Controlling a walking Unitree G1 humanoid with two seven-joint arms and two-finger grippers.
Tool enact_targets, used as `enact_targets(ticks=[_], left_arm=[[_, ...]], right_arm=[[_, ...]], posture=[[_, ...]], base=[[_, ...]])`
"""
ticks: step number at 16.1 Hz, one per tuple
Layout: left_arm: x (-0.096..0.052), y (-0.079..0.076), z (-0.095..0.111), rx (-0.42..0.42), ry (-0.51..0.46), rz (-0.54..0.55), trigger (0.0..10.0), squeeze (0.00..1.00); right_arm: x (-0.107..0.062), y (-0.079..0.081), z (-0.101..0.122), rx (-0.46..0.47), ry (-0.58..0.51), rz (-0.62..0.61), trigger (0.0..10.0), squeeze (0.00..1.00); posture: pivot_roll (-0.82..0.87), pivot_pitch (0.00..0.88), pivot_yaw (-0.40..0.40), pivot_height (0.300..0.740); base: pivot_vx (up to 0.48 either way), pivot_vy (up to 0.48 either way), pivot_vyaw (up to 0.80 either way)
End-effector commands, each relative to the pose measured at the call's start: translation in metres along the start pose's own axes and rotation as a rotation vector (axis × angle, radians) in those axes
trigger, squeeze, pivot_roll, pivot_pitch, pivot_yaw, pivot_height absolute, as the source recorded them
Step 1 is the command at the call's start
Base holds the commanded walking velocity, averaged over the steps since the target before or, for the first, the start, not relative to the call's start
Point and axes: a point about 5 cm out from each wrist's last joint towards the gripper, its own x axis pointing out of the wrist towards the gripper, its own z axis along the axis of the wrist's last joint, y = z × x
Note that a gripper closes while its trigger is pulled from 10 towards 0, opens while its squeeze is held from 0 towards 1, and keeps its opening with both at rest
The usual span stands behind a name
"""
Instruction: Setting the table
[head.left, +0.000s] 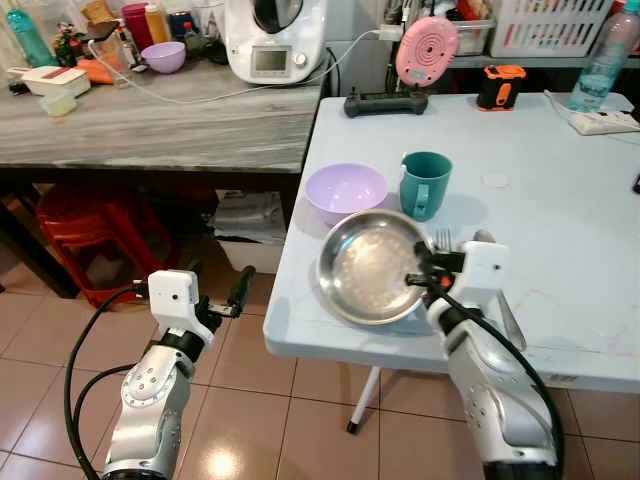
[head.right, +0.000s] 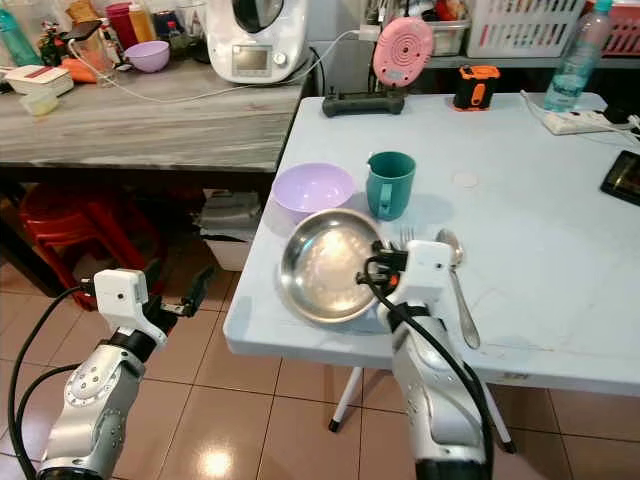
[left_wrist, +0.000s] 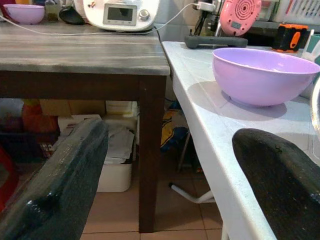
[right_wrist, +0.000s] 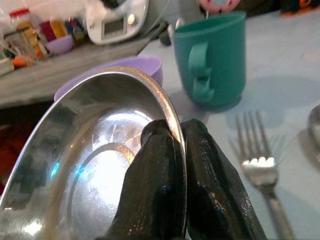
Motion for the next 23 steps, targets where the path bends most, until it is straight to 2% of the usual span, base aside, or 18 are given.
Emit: enact_targets(ticks=[1, 4, 9, 12, 23], left_arm=[[0.001, 0.003, 0.001, -0.007, 0.002, 0.021, 10.0, 0.00], [0.003, 0.004, 0.000, -0.029, -0.002, 0.028, 10.0, 0.00], [0.002, 0.009, 0.001, -0.024, -0.001, 0.031, 10.0, 0.00], [0.002, 0.010, 0.001, -0.023, -0.002, 0.035, 10.0, 0.00], [0.004, 0.014, 0.000, -0.020, -0.011, 0.048, 10.0, 0.00]], right_arm=[[-0.001, 0.005, 0.015, -0.037, -0.093, 0.024, 10.0, 0.00], [0.001, 0.005, 0.013, -0.028, -0.076, 0.012, 10.0, 0.00], [-0.004, 0.012, 0.006, -0.020, -0.060, 0.039, 10.0, 0.00], [-0.005, 0.014, 0.003, -0.013, -0.053, 0.039, 10.0, 0.00], [-0.007, 0.006, 0.004, -0.006, -0.075, -0.017, 10.0, 0.00]], posture=[[-0.03, 0.012, 0.086, 0.740], [-0.03, 0.005, 0.087, 0.740], [-0.03, 0.006, 0.084, 0.740], [-0.03, 0.007, 0.091, 0.740], [-0.03, 0.011, 0.092, 0.740]], base=[[0.000, 0.000, 0.00], [0.000, 0.185, -0.15], [0.000, 0.334, -0.46], [0.000, 0.389, 0.00], [0.000, 0.451, 0.00]])
